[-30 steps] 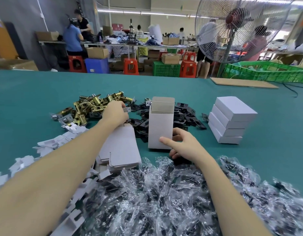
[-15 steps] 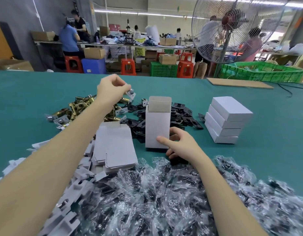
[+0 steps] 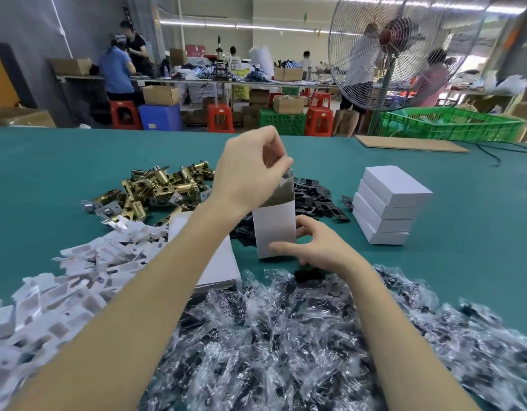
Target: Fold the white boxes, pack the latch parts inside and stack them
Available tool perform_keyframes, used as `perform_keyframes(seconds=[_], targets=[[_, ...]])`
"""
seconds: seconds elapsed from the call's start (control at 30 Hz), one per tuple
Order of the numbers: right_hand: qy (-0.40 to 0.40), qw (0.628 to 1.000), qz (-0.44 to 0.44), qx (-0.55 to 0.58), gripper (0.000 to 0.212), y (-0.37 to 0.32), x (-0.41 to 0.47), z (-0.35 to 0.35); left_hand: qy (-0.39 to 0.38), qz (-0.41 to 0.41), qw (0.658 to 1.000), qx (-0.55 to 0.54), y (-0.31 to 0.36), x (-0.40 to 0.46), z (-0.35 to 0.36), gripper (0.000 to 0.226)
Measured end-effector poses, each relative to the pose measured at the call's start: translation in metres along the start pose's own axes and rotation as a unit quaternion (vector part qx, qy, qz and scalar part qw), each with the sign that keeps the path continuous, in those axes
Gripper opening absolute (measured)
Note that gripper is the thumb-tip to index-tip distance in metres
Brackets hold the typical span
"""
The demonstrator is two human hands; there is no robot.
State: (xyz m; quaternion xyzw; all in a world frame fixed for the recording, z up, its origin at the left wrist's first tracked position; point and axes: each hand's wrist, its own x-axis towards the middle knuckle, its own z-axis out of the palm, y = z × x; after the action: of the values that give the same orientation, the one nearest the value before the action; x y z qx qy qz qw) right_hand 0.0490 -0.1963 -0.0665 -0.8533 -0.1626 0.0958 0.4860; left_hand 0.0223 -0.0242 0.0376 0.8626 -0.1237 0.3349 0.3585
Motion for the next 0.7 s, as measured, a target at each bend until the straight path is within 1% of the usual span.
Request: perform_keyframes(seconds=[0.07, 0.13, 0.2, 0.23, 0.3, 0.37, 0.4, 0.5, 0.53, 0.57, 0.63, 0.67, 0.7], targets=[[-0.004, 1.000, -0.009, 0.022, 0.054, -0.008, -0.001, -0.004, 0.005, 0.014, 1.000, 0.011, -0.002, -0.010, 0.005, 0.013], [0.018, 0.999, -0.034, 0.017, 0.059, -0.017, -0.001, -0.009, 0.021, 0.031, 0.999, 0.020, -0.003, -0.020, 0.009, 0.014], [0.093, 0.992, -0.080, -0.008, 0.071, -0.027, 0.001, -0.014, 0.042, 0.049, 0.997, 0.036, -0.002, -0.028, 0.014, 0.013], [0.139, 0.983, -0.117, -0.009, 0.073, -0.033, 0.002, -0.016, 0.052, 0.053, 0.996, 0.047, -0.001, -0.031, 0.016, 0.014], [0.209, 0.956, -0.204, -0.019, 0.060, -0.045, 0.001, -0.018, 0.070, 0.057, 0.994, 0.066, 0.001, -0.035, 0.018, 0.014], [0.245, 0.932, -0.263, -0.052, 0.041, -0.052, -0.001, -0.016, 0.069, 0.061, 0.994, 0.055, 0.001, -0.036, 0.017, 0.013], [0.255, 0.924, -0.278, -0.056, 0.033, -0.054, -0.002, -0.014, 0.061, 0.064, 0.995, 0.039, 0.001, -0.036, 0.015, 0.012], [0.271, 0.921, -0.280, -0.024, 0.023, -0.053, -0.001, -0.008, 0.013, 0.064, 0.998, -0.017, 0.000, -0.032, 0.010, 0.013], [0.275, 0.921, -0.274, -0.009, 0.020, -0.052, -0.001, -0.007, 0.010, 0.056, 0.998, -0.037, -0.001, -0.031, 0.008, 0.015], [0.277, 0.923, -0.267, 0.015, 0.017, -0.052, 0.000, -0.007, 0.024, 0.044, 0.998, -0.049, -0.002, -0.030, 0.006, 0.016], [0.266, 0.930, -0.242, 0.073, 0.014, -0.050, 0.001, -0.009, 0.067, 0.000, 0.996, -0.053, -0.009, -0.027, 0.003, 0.022], [0.257, 0.934, -0.227, 0.099, 0.014, -0.050, 0.002, -0.009, 0.075, -0.038, 0.995, -0.059, -0.013, -0.026, 0.001, 0.028], [0.245, 0.937, -0.214, 0.126, 0.014, -0.049, 0.001, -0.010, 0.064, -0.082, 0.992, -0.072, -0.016, -0.025, -0.001, 0.035]])
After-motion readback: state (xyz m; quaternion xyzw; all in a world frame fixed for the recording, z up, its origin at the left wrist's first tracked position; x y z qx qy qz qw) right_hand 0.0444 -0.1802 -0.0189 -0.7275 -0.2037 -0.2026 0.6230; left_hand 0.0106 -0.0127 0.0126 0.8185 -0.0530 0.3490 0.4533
